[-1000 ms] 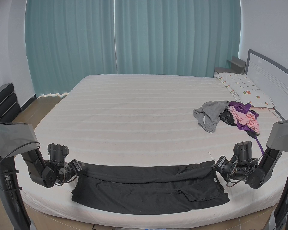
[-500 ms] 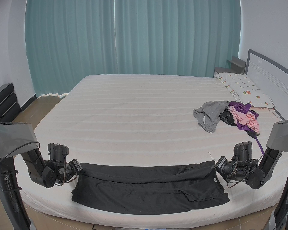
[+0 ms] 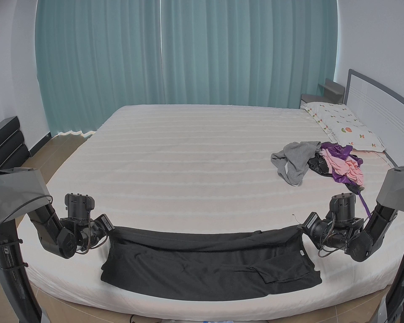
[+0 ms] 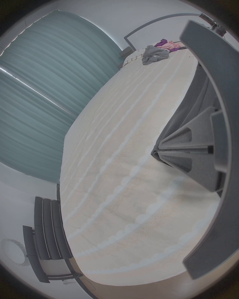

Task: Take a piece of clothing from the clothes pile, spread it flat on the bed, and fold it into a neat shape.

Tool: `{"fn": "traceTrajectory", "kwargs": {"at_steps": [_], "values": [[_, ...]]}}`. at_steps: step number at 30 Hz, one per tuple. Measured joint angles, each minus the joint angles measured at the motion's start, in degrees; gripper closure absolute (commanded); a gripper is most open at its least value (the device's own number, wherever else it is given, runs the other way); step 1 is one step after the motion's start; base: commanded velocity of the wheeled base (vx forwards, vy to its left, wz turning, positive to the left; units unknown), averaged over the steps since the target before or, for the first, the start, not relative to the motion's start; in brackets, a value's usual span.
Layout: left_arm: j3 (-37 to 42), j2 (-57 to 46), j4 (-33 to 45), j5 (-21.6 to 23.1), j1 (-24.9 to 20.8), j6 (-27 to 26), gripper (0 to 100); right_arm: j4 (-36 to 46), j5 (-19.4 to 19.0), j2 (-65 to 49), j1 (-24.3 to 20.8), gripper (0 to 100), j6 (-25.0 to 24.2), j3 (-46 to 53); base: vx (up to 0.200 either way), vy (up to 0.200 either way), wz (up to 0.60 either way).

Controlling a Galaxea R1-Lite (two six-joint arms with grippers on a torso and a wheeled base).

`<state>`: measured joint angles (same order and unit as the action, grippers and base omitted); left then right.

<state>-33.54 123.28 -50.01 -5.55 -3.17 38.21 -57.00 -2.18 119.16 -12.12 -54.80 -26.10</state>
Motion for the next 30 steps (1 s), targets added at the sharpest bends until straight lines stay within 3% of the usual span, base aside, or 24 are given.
{"fn": "traceTrajectory", "kwargs": {"at_steps": [14, 21, 30], "values": [[-0.06, -0.18, 0.41, 0.11, 0.59, -0.33, 100, 0.05, 0.09, -0.50, 0.35, 100, 0.09, -0.74, 0.000, 0.000, 0.00], [-4.24, 0.21, 0.35, 0.22, 0.69, 0.24, 100, 0.32, 0.05, 0.35, 0.77, 100, 0.15, -4.49, 0.000, 0.000, 0.00], [-12.71, 1.44, -0.18, 0.22, 0.69, 7.89, 100, -1.29, 0.29, 2.01, 3.61, 100, 1.04, -13.01, 0.000, 0.000, 0.00]]}}
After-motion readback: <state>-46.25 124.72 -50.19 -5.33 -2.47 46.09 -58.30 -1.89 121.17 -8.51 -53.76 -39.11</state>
